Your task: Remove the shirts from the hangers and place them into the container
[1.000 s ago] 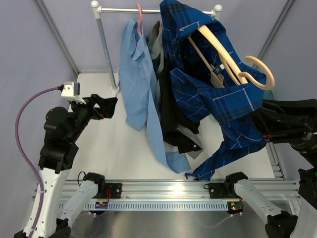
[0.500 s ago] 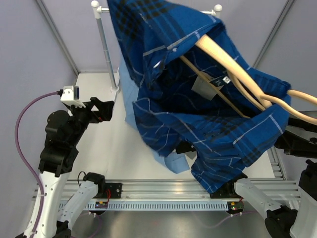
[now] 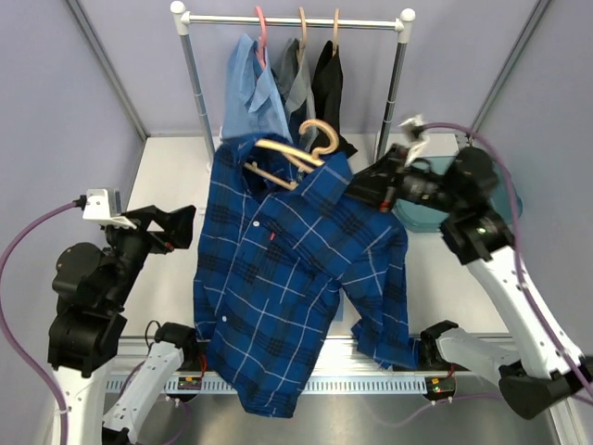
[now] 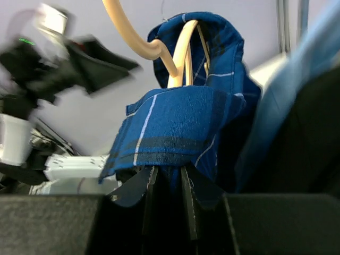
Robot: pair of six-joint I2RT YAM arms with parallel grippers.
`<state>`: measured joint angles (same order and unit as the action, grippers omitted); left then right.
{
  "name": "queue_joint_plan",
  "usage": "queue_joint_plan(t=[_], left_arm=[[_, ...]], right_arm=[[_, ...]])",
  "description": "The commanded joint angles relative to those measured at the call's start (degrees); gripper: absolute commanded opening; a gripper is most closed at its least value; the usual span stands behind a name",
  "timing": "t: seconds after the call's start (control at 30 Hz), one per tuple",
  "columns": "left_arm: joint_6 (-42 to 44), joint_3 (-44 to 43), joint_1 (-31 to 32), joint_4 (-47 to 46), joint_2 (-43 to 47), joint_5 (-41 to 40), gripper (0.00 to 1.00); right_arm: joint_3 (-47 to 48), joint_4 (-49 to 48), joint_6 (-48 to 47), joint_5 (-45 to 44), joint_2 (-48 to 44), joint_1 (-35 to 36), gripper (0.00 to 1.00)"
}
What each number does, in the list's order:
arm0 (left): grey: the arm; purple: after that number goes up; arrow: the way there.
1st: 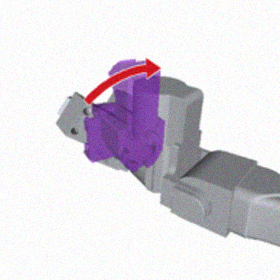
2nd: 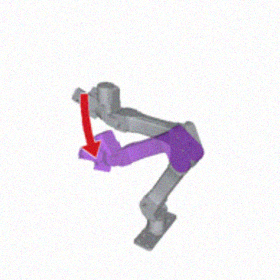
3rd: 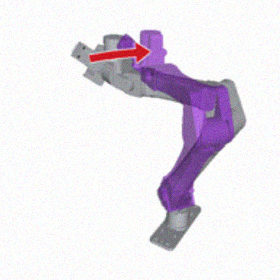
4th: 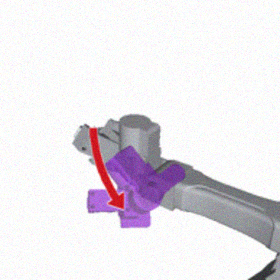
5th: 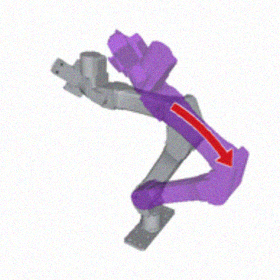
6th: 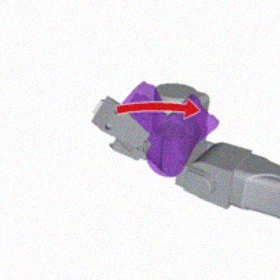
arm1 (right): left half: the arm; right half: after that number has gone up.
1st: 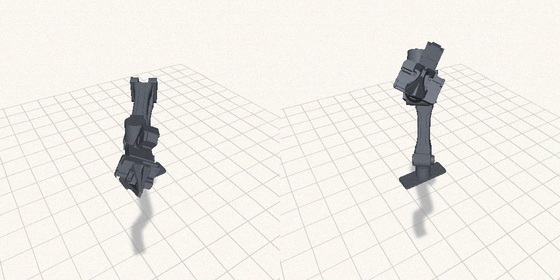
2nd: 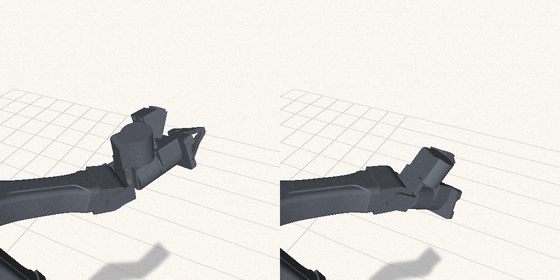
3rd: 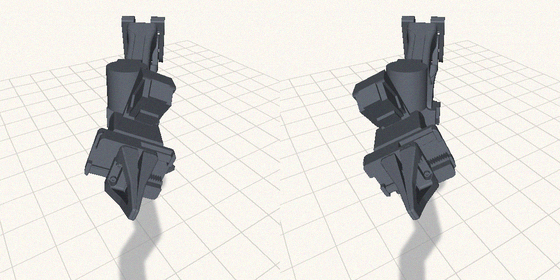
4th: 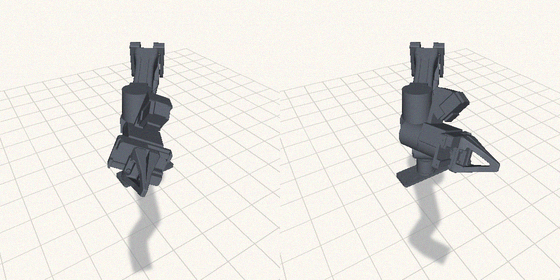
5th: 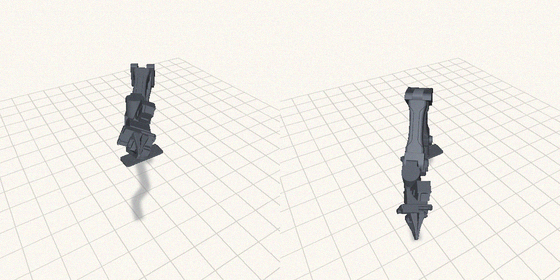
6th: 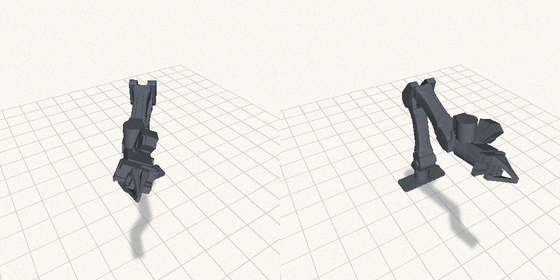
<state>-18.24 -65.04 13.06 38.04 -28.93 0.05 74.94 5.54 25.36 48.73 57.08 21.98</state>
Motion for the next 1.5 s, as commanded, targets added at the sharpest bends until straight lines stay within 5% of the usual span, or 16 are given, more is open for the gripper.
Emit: queue_joint_plan(t=[0.0, 0.4, 0.87, 1.47], left_arm=[[-0.7, -3.9, 0.2, -0.7, -0.1, 4.6, 0.99], [-8.8, -8.5, 2.0, -6.4, -13.0, 19.7, 0.99], [-6.1, -4.7, 31.6, -15.0, -19.9, -13.1, 0.98], [0.5, 1.1, 35.1, -24.4, -24.2, -22.2, 0.72]], right_arm=[[-2.7, 4.6, -9.5, -8.6, 2.2, 5.3, 0.0], [-7.1, -2.5, -8.2, -17.4, 14.1, 18.9, 0.0], [-4.9, -4.7, -2.1, -19.3, 16.2, 21.4, 0.0], [-5.7, -9.3, 2.8, -14.1, 14.0, 21.5, 0.0]])
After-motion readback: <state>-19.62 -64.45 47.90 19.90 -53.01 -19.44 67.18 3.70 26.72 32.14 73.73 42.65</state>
